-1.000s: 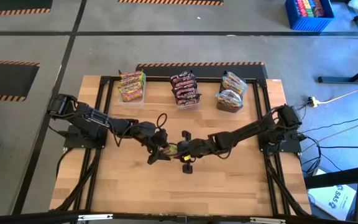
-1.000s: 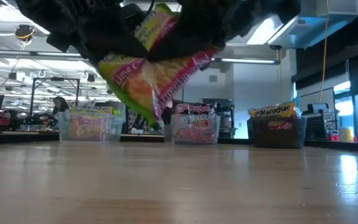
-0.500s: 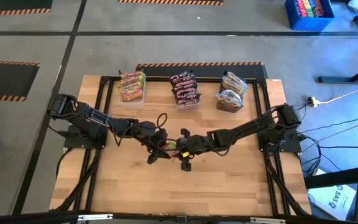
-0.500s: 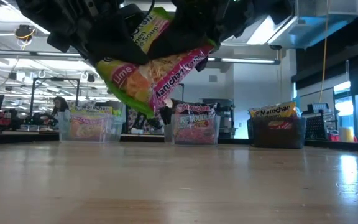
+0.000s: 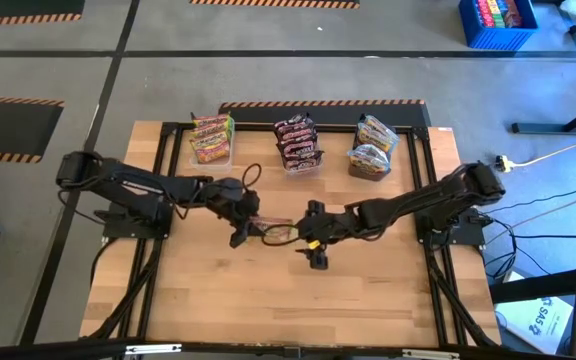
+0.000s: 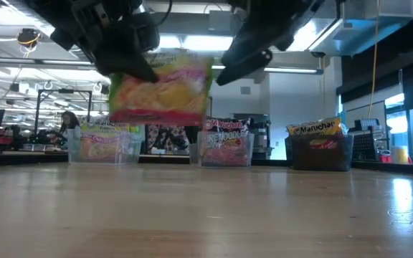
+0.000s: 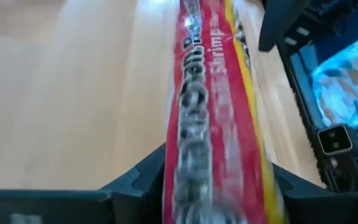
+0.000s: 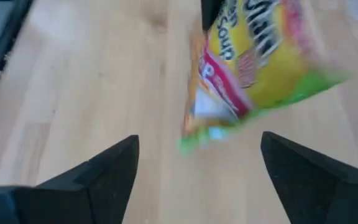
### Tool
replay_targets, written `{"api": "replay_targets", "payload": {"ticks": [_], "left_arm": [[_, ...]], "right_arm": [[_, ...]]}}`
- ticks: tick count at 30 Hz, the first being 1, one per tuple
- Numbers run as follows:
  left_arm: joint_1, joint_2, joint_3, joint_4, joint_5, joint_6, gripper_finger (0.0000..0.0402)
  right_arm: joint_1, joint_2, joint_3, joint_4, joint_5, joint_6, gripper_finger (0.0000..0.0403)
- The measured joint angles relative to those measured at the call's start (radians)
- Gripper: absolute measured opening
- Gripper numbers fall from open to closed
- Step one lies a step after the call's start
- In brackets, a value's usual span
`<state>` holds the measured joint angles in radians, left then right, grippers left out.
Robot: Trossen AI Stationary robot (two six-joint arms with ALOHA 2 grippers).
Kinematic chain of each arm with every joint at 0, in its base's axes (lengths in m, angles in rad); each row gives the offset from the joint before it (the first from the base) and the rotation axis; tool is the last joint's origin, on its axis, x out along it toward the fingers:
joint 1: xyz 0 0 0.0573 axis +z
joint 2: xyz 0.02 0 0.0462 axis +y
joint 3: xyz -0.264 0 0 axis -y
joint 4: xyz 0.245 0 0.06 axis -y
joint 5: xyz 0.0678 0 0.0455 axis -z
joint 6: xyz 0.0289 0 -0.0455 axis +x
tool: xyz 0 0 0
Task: Sort Maruchan noodles
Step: Put the green noodle pack into the left transparent bin
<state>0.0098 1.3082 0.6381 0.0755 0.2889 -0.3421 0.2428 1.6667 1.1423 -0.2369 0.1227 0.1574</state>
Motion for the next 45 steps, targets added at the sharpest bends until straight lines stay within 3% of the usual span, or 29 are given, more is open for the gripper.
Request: {"api": "replay_targets", "payload": {"ticks": [7,12,16,23,26,30,37,45], "left_arm": [[0.064,-0.055,0.001,-0.085,-0.013,0.052,0.0113],[0.108,-0.063,0.001,-0.108,-0.015,0.066,0.0112],[0.175,-0.124,0.026,-0.244,-0.03,0.107,0.0114],[0.296,-0.223,0.21,-0.672,-0.3,0.278,0.0115],[0.355,-0.243,0.286,-0.801,-0.417,0.352,0.0116],[0.454,-0.25,0.354,-0.923,-0.494,0.417,0.0116],[0.648,-0.248,0.334,-0.958,-0.484,0.562,0.0117],[0.771,-0.237,0.252,-0.869,-0.313,0.671,0.0117]], "right_arm": [[0.0,-0.01,-0.027,-0.051,0.066,0.018,0.0323],[0.0,-0.004,-0.055,-0.06,0.095,0.02,0.0323],[0.0,-0.004,-0.059,-0.107,0.095,0.03,0.0323],[0.0,-0.004,-0.06,-0.117,0.095,0.014,0.0323],[-0.001,-0.003,-0.06,-0.112,0.095,0.014,0.0323],[-0.001,-0.001,-0.094,-0.068,0.082,0.014,0.0323],[-0.001,0.0,-0.17,0.042,0.026,0.021,0.0323],[0.0,0.0,-0.212,0.121,-0.022,0.024,0.0323]]}}
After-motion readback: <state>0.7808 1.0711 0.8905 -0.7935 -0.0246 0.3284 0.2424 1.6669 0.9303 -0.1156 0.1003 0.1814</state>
